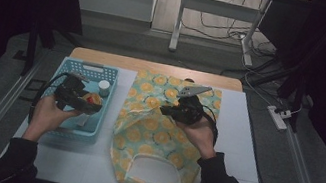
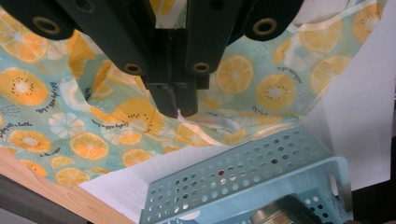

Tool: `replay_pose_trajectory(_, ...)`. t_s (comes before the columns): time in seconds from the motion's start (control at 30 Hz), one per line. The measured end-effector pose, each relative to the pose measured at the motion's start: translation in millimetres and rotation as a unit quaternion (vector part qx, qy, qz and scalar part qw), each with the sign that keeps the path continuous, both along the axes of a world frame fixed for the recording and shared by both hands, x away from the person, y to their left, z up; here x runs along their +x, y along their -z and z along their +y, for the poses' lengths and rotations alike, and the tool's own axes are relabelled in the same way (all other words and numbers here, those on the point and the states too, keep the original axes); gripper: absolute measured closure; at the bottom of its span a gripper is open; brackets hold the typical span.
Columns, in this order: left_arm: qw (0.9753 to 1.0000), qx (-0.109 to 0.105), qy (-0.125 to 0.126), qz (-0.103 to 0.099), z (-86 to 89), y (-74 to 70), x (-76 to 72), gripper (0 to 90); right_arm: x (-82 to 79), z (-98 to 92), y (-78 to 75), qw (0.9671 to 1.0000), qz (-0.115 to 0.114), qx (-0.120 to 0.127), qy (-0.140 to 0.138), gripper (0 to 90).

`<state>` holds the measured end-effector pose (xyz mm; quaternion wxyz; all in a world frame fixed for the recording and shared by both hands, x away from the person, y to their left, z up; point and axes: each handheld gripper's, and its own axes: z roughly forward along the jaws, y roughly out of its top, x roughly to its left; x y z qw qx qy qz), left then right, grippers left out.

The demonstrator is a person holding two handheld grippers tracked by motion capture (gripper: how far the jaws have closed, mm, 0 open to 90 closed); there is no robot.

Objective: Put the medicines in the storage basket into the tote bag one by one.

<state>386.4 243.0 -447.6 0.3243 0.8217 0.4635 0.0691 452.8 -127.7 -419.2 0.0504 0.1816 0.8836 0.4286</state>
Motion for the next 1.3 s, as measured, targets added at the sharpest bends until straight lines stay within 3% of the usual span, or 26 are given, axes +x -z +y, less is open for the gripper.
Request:
replay_pose_trajectory(0.67, 0.9975, -0.011, 0.068, -0.012, -50.1, -4.7, -24.7, 20.6, 1.8, -0.4, 2.0, 1.0, 0.0, 0.002, 0.004, 90.0)
replay_pose_trajectory(0.97, 0.9935, -0.014, 0.112, -0.015, -82.1, -3.0, -31.5, 20.5, 3.4, -1.4, 3.8, 1.0, 0.003, 0.005, 0.007, 90.0)
replay_pose_trajectory(1.3, 0.9885, -0.015, 0.15, -0.012, -116.1, 4.4, -26.9, 20.5, 5.4, -2.9, 5.1, 0.9999, 0.003, 0.006, 0.011, 90.0)
